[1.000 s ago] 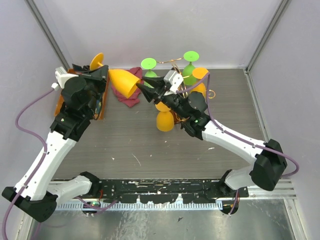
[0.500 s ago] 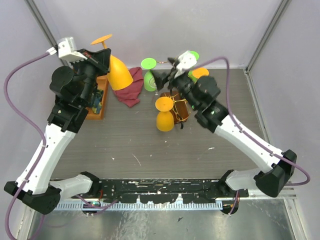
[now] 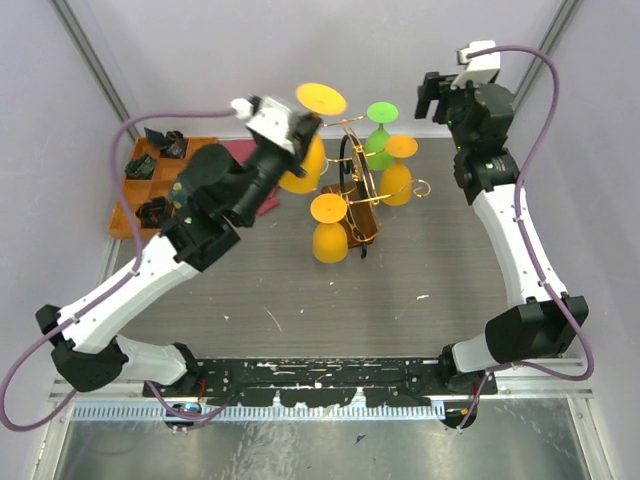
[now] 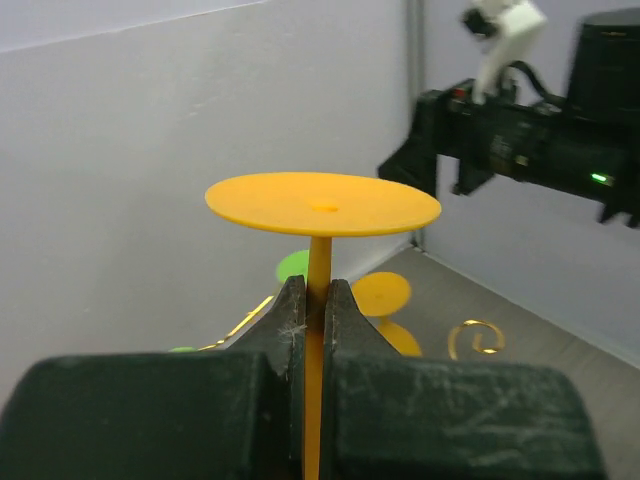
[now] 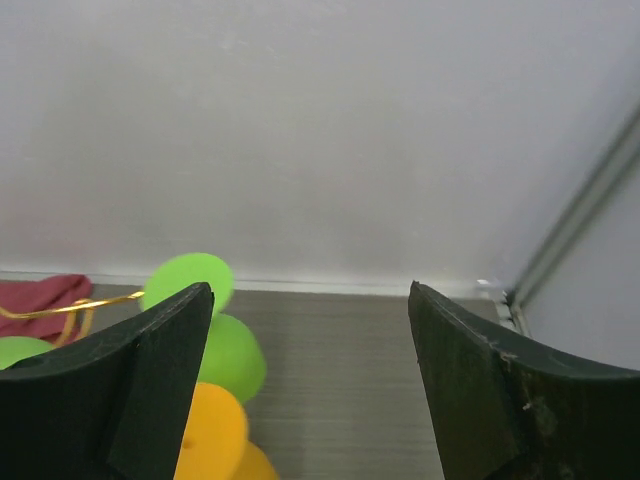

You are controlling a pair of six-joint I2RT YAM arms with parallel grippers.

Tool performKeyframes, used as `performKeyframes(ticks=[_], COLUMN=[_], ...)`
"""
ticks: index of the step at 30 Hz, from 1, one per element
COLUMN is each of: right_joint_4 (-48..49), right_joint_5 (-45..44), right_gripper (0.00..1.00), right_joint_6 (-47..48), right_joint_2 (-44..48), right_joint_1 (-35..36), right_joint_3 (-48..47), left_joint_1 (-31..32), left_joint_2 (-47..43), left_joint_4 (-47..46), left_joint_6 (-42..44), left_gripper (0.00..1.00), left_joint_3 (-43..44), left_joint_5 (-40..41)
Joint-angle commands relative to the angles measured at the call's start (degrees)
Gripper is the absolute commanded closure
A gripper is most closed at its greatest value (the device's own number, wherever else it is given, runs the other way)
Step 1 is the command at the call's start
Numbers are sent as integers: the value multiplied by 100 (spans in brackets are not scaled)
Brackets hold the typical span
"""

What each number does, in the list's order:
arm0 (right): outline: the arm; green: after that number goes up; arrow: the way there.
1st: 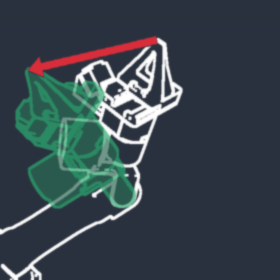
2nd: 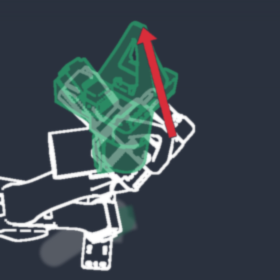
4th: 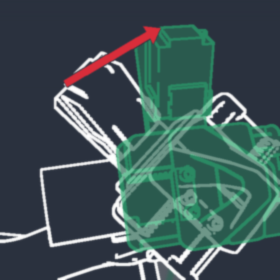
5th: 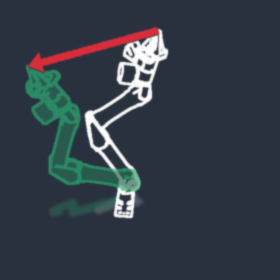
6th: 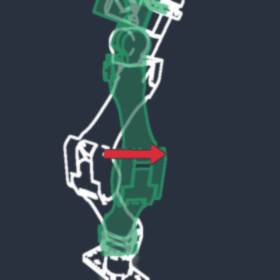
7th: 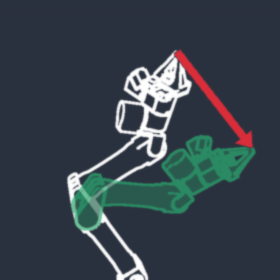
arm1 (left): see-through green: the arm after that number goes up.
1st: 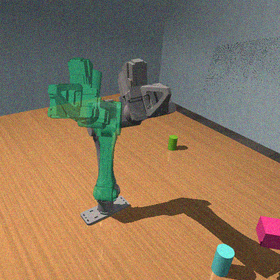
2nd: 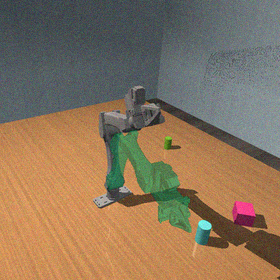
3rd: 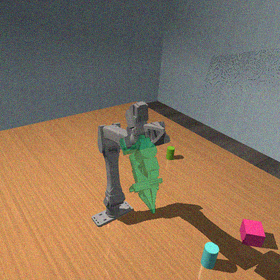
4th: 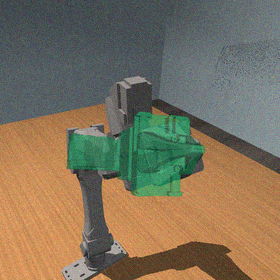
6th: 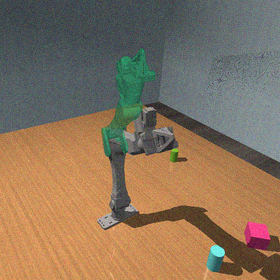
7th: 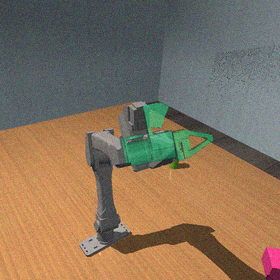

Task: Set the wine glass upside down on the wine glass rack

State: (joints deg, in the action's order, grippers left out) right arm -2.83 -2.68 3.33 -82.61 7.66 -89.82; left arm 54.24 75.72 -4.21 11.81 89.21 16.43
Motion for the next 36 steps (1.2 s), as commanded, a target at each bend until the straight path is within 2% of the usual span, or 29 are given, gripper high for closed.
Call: performKeyframes(ticks=[1,5,7,10,13,18,25,31,34,36], right_joint_4=[-134,-223,-269,-277,-275,-276,-271,-264,-205,-191], right_joint_5=[39,9,4,33,19,-55,-57,-79,-14,23], right_gripper=[16,16,16,16,16,16,16,15,15,15], right_joint_6=[-410,-414,-412,-401,-338,-186,49,90,3,-30], right_joint_2=[235,234,188,137,105,88,134,142,146,153], right_joint_1=[-687,-1082,-1215,-1330,-1369,-1381,-1421,-1452,-1452,-1456], right_joint_3=[203,297,263,233,181,184,271,244,242,252], left_joint_1=[978,1751,1897,1985,2171,2514,2577,2583,2581,2582], left_joint_2=[-45,48,70,116,409,1234,1863,2617,3128,3349], left_joint_4=[-864,-1331,-1595,-2579,-3236,-4238,-4585,-5775,-6437,-6561], left_joint_6=[924,1084,677,156,-7,237,-154,355,655,749], left_gripper=[100,100,100,100,100,100,100,100,100,100], left_joint_3=[-165,-539,-798,-1492,-1869,-1922,-1802,-1703,-1504,-1341], left_joint_5=[133,291,300,416,955,1987,2523,3197,3297,3288])
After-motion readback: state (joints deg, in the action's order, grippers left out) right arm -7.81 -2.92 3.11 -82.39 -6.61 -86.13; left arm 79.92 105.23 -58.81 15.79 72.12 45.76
